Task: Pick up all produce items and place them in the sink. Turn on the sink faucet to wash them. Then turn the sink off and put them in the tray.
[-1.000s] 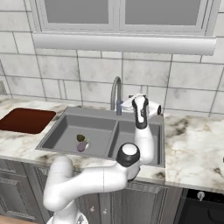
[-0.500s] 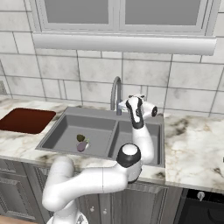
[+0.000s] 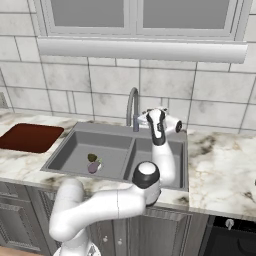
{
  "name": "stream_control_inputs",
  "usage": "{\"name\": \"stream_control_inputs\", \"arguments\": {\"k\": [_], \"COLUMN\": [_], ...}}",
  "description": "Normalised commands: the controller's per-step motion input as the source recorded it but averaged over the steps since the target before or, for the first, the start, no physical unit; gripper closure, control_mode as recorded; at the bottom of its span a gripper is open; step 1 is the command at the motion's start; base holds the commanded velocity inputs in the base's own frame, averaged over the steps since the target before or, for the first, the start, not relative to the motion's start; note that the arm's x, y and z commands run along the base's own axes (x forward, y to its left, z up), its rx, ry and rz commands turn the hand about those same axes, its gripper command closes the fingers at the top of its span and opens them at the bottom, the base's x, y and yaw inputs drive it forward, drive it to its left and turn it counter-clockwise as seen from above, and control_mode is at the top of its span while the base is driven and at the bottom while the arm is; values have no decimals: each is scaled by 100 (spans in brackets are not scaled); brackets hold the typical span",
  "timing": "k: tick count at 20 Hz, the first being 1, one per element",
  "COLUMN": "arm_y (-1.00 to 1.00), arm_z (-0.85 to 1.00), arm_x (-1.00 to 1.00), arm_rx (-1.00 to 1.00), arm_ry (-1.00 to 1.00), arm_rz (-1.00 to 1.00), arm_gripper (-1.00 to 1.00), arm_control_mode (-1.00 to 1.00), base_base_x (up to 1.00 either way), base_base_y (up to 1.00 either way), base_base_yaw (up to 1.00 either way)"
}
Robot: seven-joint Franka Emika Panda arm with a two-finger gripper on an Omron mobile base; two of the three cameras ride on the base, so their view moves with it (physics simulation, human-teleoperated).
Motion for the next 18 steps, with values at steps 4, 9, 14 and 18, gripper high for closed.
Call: {"name": "stream_control_inputs", "arguments": {"k": [4, 9, 14, 18], "arm_y": [-4, -7, -14, -18], "arm_z": [0, -2, -11, -17], "arm_x": [4, 0, 0, 0], "arm_rx": [0, 0, 0, 0], "arm_ry": [2, 0, 0, 0], "arm_rz": [0, -5, -23, -26], "arm_gripper": [100, 100, 100, 100], "arm_control_mode": [-100, -100, -100, -100], "base_base_x": [0, 0, 0, 0], "base_base_y": [0, 0, 0, 0], "base_base_yaw": [0, 0, 0, 0]}}
